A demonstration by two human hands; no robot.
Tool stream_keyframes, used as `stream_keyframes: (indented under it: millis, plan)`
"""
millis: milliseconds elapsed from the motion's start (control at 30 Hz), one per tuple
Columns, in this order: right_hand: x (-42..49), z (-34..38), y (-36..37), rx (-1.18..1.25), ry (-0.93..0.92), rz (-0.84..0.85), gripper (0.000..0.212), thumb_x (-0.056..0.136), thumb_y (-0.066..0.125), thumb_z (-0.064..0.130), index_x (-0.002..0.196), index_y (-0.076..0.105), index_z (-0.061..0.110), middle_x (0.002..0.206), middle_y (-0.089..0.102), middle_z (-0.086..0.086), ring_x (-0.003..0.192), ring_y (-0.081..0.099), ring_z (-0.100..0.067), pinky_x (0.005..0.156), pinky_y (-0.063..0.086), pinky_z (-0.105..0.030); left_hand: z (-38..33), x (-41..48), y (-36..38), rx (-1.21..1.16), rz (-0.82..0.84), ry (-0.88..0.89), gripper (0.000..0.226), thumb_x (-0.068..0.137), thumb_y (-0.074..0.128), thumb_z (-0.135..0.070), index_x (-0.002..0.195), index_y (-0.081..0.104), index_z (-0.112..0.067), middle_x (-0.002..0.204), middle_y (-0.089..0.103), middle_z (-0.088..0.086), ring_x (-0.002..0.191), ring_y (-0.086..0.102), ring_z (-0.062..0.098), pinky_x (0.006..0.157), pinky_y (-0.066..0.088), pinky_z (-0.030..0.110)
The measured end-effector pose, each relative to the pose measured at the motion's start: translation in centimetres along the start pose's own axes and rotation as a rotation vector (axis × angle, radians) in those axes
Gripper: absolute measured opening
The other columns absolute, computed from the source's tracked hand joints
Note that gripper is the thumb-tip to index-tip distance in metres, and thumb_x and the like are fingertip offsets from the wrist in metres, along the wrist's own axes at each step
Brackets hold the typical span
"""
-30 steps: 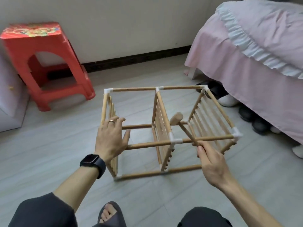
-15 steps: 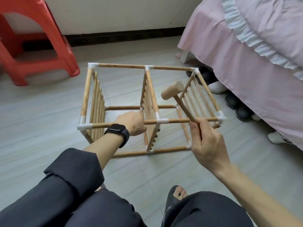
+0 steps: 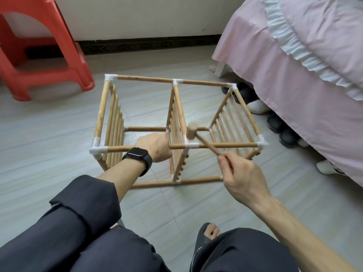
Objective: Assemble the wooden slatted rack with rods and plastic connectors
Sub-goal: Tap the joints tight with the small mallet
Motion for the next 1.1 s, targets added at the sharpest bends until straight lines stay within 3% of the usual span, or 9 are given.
stream_keyframes:
  millis: [100, 200, 333, 500, 567, 633, 767, 867, 1100]
  plan:
    - [-0.4, 0.6, -0.9, 0.139, -0.045, -0.146, 0.022, 0.107, 0.041, 0.030, 0.095, 0.056, 0.018, 0.057, 0.049, 0.007, 0.045, 0.049, -0.010, 0.041, 0.040, -0.026, 0.1, -0.2, -0.2, -0.002, 0.008, -0.007, 0.026, 0.094, 0.052, -0.032, 0.070, 0.044, -0.025, 0.072, 0.056, -0.002, 0.062, 0.054, 0.017, 0.061, 0.050, 0.033]
    - [-0.9, 0.2, 2.0, -0.101, 0.022, 0.207, 0.024, 0.107, 0.035, 0.040, 0.089, 0.047, 0.029, 0.062, 0.055, 0.008, 0.051, 0.054, -0.010, 0.047, 0.044, -0.030, 0.2, -0.1, -0.1, 0.020, 0.013, -0.011, 0.023, 0.093, 0.053, -0.034, 0.073, 0.053, -0.023, 0.072, 0.057, -0.002, 0.061, 0.053, 0.016, 0.055, 0.043, 0.030]
    - [0.2, 0.7, 0.5, 0.039, 0.025, 0.157, 0.026, 0.105, 0.039, 0.041, 0.085, 0.052, 0.030, 0.057, 0.055, 0.005, 0.049, 0.054, -0.012, 0.045, 0.043, -0.033, 1.1, -0.6, 0.4, -0.009, 0.100, 0.010, 0.023, 0.089, 0.059, -0.036, 0.069, 0.056, -0.024, 0.071, 0.058, -0.003, 0.061, 0.053, 0.014, 0.054, 0.040, 0.027]
    - [3.5, 0.1, -0.1, 0.103, 0.086, 0.097, 0.030, 0.103, 0.043, 0.043, 0.081, 0.055, 0.027, 0.057, 0.056, 0.005, 0.057, 0.057, -0.011, 0.056, 0.047, -0.042, 4.9, -3.7, 1.9, -0.366, 0.748, -0.086, 0.044, 0.080, 0.073, -0.059, 0.091, 0.066, -0.016, 0.078, 0.062, -0.001, 0.065, 0.051, 0.014, 0.061, 0.041, 0.024]
    - [5.5, -0.2, 0.5, 0.117, 0.116, 0.111, 0.033, 0.103, 0.042, 0.045, 0.080, 0.056, 0.026, 0.059, 0.059, 0.004, 0.059, 0.058, -0.012, 0.057, 0.048, -0.041, 5.9, -3.8, 0.5, -0.524, 0.843, -0.156, 0.060, 0.080, 0.067, -0.070, 0.111, 0.070, -0.018, 0.097, 0.073, -0.002, 0.082, 0.066, 0.015, 0.074, 0.052, 0.029]
    - [7.7, -0.3, 1.3, 0.134, 0.141, 0.136, 0.034, 0.104, 0.040, 0.044, 0.081, 0.057, 0.026, 0.063, 0.061, 0.003, 0.061, 0.059, -0.014, 0.059, 0.048, -0.041, 5.6, -1.3, -1.7, -0.633, 0.655, -0.164, 0.065, 0.088, 0.062, -0.064, 0.134, 0.057, -0.018, 0.122, 0.068, 0.004, 0.102, 0.067, 0.021, 0.082, 0.055, 0.035]
    - [13.6, -0.4, 4.0, 0.056, 0.188, 0.201, 0.036, 0.107, 0.031, 0.041, 0.094, 0.058, 0.021, 0.082, 0.067, -0.002, 0.080, 0.062, -0.026, 0.073, 0.050, -0.044, 2.2, 5.3, -5.0, -0.553, 0.068, -0.199, 0.068, 0.092, 0.058, -0.041, 0.146, 0.029, -0.010, 0.119, 0.058, 0.011, 0.101, 0.058, 0.027, 0.079, 0.049, 0.036]
    - [17.8, -0.7, 6.0, -0.004, 0.165, 0.186, 0.035, 0.107, 0.030, 0.039, 0.099, 0.057, 0.018, 0.091, 0.070, -0.008, 0.090, 0.061, -0.036, 0.075, 0.044, -0.044, -0.1, 8.2, -3.0, -0.619, 0.007, -0.307, 0.064, 0.090, 0.052, -0.028, 0.143, 0.021, -0.011, 0.121, 0.057, 0.015, 0.107, 0.059, 0.036, 0.084, 0.047, 0.040]
    - [22.6, -1.2, 7.9, -0.052, 0.105, 0.172, 0.033, 0.107, 0.033, 0.037, 0.103, 0.058, 0.016, 0.093, 0.070, -0.011, 0.092, 0.061, -0.038, 0.079, 0.048, -0.047, -0.1, 9.5, -1.0, -0.554, -0.205, -0.356, 0.033, 0.091, 0.049, -0.009, 0.121, 0.035, -0.010, 0.103, 0.063, 0.012, 0.094, 0.061, 0.038, 0.072, 0.041, 0.038]
Point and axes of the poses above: each hand's wrist, its own x-axis towards the middle knuckle, its own y-axis out of the palm, z = x × y, the point moved 7 cm from there along x, towards the middle knuckle
